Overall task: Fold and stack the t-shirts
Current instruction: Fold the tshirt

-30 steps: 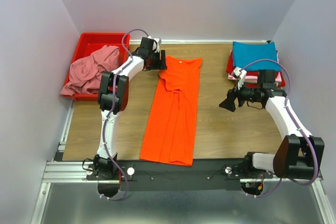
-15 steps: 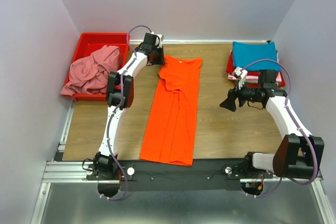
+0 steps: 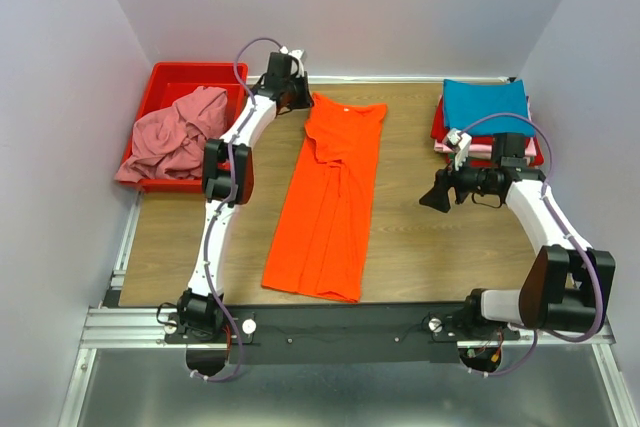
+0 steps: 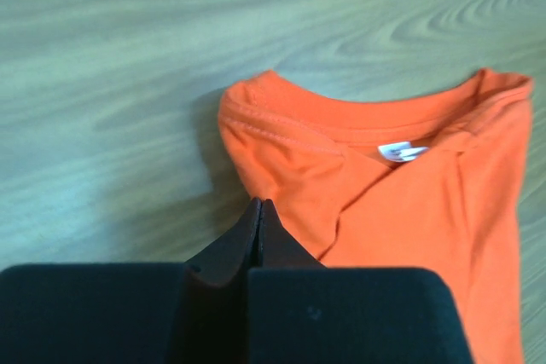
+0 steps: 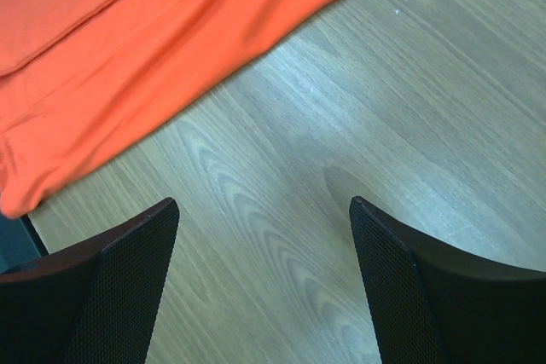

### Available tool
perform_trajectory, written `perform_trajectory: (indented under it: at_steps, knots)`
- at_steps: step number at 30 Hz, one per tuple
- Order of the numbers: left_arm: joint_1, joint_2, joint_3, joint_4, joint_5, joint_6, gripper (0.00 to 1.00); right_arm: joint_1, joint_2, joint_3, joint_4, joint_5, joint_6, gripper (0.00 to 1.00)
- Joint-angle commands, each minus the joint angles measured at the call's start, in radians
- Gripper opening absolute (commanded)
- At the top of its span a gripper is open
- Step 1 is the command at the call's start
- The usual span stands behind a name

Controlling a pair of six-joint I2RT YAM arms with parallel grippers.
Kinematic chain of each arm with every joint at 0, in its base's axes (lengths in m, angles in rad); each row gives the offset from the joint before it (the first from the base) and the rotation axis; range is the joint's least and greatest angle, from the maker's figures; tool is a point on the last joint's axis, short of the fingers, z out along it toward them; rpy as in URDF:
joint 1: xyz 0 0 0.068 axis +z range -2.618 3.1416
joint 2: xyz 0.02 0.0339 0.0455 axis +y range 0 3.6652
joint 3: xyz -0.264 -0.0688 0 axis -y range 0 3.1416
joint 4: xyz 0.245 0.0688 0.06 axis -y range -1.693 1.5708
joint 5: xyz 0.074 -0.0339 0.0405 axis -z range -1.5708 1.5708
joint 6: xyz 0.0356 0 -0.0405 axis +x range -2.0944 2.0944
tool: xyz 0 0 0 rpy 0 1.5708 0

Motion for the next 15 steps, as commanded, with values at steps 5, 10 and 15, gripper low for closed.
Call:
perform_trajectory:
  at_steps: [5, 10, 15]
  knots:
    - [0.034, 0.035, 0.077, 0.123, 0.089, -0.067, 0.15, -0.01, 0.039, -0.013, 0.009, -0.006, -0.012, 0.88]
    - [0.06, -0.062, 0.054, 0.095, 0.072, -0.027, 0.46, -0.01, 0.042, -0.016, 0.009, -0.026, -0.01, 0.88]
    - [0.109, -0.293, -0.06, 0.056, 0.025, 0.034, 0.5, -0.009, 0.036, -0.017, 0.008, -0.051, 0.01, 0.88]
